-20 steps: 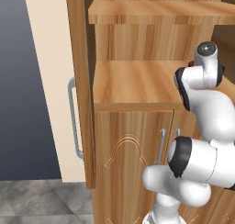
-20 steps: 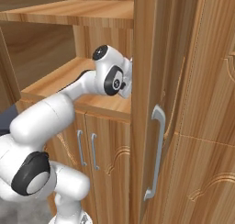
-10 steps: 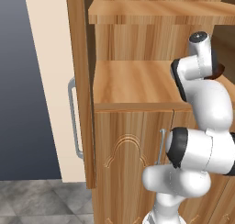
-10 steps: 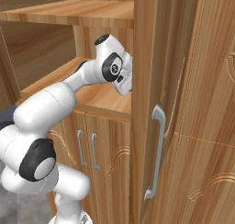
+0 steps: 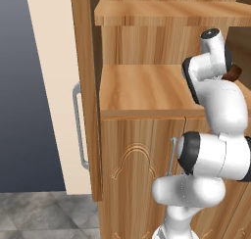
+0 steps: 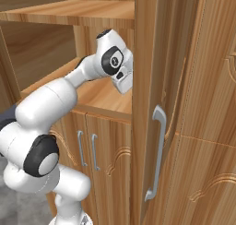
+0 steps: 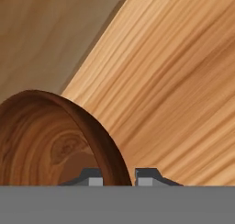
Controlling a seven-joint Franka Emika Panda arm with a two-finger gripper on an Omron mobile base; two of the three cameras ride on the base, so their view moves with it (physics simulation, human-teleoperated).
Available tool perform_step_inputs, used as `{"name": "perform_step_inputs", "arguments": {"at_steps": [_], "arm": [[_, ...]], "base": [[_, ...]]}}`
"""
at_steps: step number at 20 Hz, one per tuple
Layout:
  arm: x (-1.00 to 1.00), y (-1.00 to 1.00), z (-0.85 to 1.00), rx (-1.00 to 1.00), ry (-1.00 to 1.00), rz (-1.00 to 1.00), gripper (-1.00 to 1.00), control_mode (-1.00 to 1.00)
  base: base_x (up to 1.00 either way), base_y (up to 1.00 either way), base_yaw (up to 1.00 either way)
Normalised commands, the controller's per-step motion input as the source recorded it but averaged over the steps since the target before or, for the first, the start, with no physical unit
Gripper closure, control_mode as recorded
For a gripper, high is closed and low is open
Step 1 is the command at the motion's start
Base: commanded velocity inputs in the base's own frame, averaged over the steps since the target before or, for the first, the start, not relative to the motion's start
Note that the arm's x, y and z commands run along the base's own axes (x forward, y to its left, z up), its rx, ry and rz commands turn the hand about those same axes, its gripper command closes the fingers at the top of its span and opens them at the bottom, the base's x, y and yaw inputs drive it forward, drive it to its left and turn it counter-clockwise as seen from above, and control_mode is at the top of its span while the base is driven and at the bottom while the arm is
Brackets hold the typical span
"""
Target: Take the smaller bowl and place it next to the appetizer plate on the dining counter , and place the larger bowl next to the plate with cooked food.
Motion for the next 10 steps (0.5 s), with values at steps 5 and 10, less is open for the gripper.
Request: {"name": "perform_step_inputs", "arguments": {"at_steps": [5, 10], "arm": [[-0.57, 0.26, -0.13, 0.00, -0.33, -0.07, 1.00, -1.00], [-0.93, 1.00, -0.12, -0.02, -0.24, 0.00, 1.00, -1.00]], "base": [[0.00, 0.00, 0.00], [0.00, 0.00, 0.00]]}}
